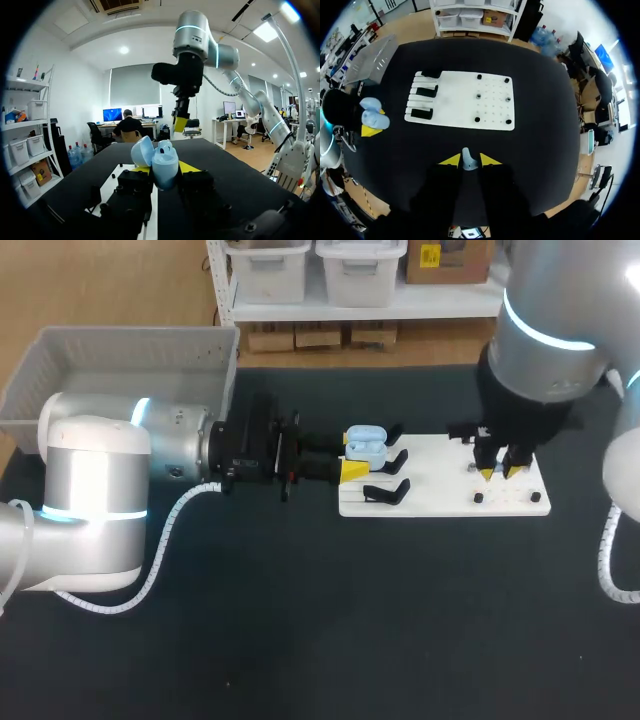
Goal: Pick up each earbud case from the left stands, insert the matching earbuds, close the lid, and place the case in the box.
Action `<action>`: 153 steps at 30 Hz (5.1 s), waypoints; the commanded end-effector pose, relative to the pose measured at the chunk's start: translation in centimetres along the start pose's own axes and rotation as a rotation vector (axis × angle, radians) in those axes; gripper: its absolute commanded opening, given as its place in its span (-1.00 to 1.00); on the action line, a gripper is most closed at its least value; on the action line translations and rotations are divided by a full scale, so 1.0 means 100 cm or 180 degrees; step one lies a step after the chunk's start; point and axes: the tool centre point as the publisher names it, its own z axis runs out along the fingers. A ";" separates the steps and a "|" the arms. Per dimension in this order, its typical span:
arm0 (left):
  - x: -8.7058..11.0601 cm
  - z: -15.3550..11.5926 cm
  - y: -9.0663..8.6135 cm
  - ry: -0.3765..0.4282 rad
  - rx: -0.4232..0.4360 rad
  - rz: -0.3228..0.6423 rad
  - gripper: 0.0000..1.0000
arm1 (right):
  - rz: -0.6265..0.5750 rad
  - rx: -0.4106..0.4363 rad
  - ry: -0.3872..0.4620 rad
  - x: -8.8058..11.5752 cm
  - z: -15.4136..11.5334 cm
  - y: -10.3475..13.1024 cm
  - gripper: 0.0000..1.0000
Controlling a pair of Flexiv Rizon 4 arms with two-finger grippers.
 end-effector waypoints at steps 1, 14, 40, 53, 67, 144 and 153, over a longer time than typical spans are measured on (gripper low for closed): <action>0.001 0.000 -0.002 -0.0013 -0.0021 0.0013 -1.00 | -0.0141 0.0126 0.0099 0.004 -0.035 0.023 -1.00; 0.001 0.000 -0.002 -0.0013 -0.0021 0.0013 -1.00 | -0.0284 0.0278 0.0085 -0.016 -0.035 0.084 -1.00; 0.001 0.000 -0.002 -0.0013 -0.0021 0.0013 -1.00 | -0.0561 0.0267 0.0166 -0.026 -0.040 0.115 -1.00; 0.001 0.000 -0.002 -0.0013 -0.0021 0.0013 -1.00 | -0.0716 0.0210 0.0095 -0.032 -0.046 0.126 -1.00; 0.001 0.000 -0.002 -0.0013 -0.0021 0.0013 -1.00 | -0.1016 0.0241 0.0323 -0.047 -0.038 0.137 -1.00; 0.001 0.000 -0.002 -0.0013 -0.0021 0.0013 -1.00 | -0.1147 0.0377 0.0661 -0.049 -0.008 0.149 -1.00; 0.001 0.000 -0.002 -0.0013 -0.0021 0.0013 -1.00 | -0.1100 0.0392 0.0650 -0.050 -0.008 0.144 -1.00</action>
